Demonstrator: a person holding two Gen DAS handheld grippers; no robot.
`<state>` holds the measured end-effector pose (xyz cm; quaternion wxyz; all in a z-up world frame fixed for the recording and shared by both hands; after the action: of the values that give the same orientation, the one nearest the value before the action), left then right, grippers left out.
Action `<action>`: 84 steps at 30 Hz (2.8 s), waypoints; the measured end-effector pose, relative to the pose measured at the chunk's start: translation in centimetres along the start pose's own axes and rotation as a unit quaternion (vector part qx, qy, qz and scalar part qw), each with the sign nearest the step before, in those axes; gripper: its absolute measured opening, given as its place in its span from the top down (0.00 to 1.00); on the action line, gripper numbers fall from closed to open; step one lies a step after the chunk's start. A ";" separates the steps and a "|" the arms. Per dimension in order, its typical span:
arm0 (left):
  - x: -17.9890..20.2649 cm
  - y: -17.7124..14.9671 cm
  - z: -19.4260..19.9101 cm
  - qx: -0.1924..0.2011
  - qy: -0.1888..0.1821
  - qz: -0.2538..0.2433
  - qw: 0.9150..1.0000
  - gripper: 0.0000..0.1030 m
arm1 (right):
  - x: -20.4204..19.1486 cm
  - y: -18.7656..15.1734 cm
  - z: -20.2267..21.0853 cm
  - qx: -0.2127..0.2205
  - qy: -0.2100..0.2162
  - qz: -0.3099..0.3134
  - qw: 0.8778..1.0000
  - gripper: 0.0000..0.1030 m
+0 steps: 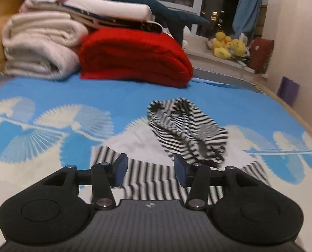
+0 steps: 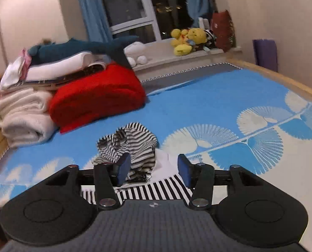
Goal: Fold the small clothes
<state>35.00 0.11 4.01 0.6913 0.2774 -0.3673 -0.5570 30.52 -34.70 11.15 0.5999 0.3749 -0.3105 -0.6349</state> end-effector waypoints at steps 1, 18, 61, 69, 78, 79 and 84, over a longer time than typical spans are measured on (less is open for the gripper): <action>0.1 0.1 -0.1 0.000 0.006 -0.003 1.000 0.48 | -0.1 -0.7 -0.5 -0.019 -0.008 0.010 1.000 0.50; -2.5 1.2 -2.4 -0.035 0.008 0.055 0.998 0.86 | 1.7 -0.7 -8.2 -0.086 -0.018 0.000 0.996 0.51; 2.6 16.8 -43.0 -0.198 0.008 0.041 0.979 0.58 | 11.0 0.2 -17.0 -0.150 -0.084 -0.024 0.985 0.69; 3.9 15.6 -46.7 -0.228 0.003 0.025 0.973 0.59 | 10.3 0.5 -18.2 -0.156 -0.074 -0.019 0.985 0.69; 6.4 17.2 -40.4 -0.176 -0.038 -0.028 0.983 0.97 | 10.5 1.0 -16.9 -0.152 -0.075 -0.025 0.985 0.69; 6.6 17.5 -38.2 -0.162 -0.053 -0.028 0.985 0.97 | 10.7 1.2 -16.4 -0.149 -0.075 -0.028 0.986 0.69; 7.7 15.0 -20.9 -0.098 -0.156 -0.088 0.979 0.97 | 11.3 1.8 -12.8 -0.127 -0.076 -0.046 0.988 0.69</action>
<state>61.43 -4.48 5.41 0.5976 0.1497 -0.3881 -0.6855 42.34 -45.37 4.78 0.5875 0.2602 -0.2551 -0.7225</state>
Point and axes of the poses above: each gripper's, at about its wrist camera, not at the fingertips, and z roughly against the way its jaws point, x to its right, y to its top, the point moved 3 cm from there along -z, roughly the way its jaws point, and after that the axes turned 7 degrees about z, right-handed, at the moved point
